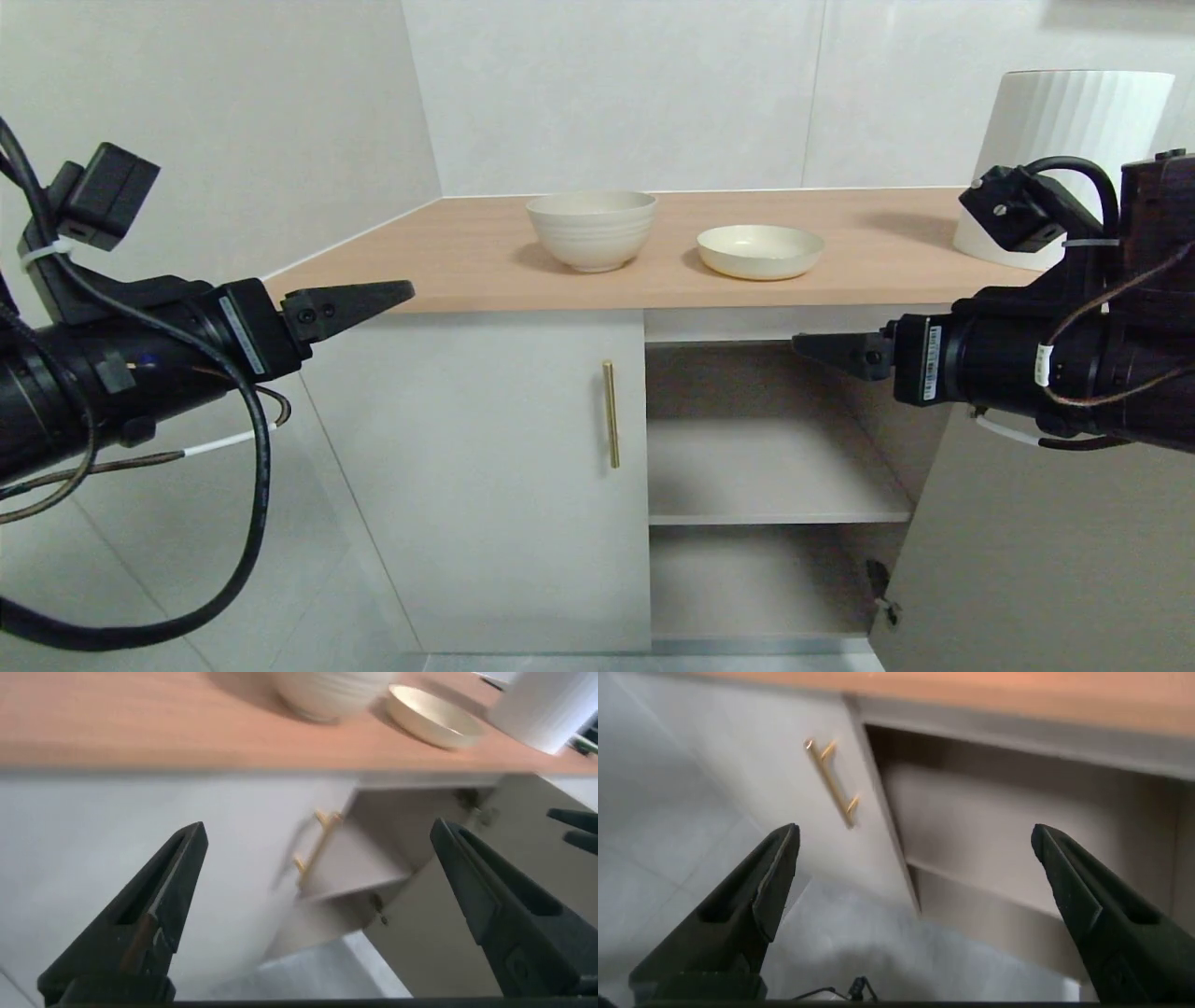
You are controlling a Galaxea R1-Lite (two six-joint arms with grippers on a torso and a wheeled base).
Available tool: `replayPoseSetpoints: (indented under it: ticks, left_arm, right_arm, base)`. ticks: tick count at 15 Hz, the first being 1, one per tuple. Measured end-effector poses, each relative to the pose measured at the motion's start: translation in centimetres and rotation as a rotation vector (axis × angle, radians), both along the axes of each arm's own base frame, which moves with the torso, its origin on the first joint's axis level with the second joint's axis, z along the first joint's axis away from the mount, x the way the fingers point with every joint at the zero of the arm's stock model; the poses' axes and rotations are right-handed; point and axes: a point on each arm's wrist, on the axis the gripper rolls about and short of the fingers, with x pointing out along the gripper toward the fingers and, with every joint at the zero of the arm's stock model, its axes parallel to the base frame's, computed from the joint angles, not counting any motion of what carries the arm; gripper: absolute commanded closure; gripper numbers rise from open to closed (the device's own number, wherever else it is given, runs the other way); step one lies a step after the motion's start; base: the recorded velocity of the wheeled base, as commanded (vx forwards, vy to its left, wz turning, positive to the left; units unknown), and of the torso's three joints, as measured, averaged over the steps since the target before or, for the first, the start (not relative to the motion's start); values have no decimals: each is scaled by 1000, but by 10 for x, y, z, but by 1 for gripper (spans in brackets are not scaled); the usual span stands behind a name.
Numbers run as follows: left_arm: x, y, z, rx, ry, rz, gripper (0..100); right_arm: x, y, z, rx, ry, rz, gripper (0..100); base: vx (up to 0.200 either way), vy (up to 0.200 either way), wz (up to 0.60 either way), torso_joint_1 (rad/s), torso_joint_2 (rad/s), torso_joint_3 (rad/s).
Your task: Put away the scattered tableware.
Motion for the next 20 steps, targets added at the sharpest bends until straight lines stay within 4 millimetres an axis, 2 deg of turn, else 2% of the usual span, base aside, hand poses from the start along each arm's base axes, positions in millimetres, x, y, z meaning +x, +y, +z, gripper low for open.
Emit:
replayPoseSetpoints:
  ticks: [12, 16, 20]
  left_arm:
    - [2, 0, -2, -5, 11, -2, 0]
    - [2, -2, -4, -10, 25, -54, 0]
    - [5, -2, -7, -8, 36, -56, 0]
  right_arm:
    - [-5, -4, -4, 27, -36, 37, 0]
    - [-2, -6, -7, 21, -26, 27, 0]
    - [2, -7, -9, 16, -19, 21, 0]
  base:
    - [0, 0, 0, 2, -9, -4]
    - [0, 0, 0, 72, -250, -256]
    - [0, 0, 0, 174, -533, -289]
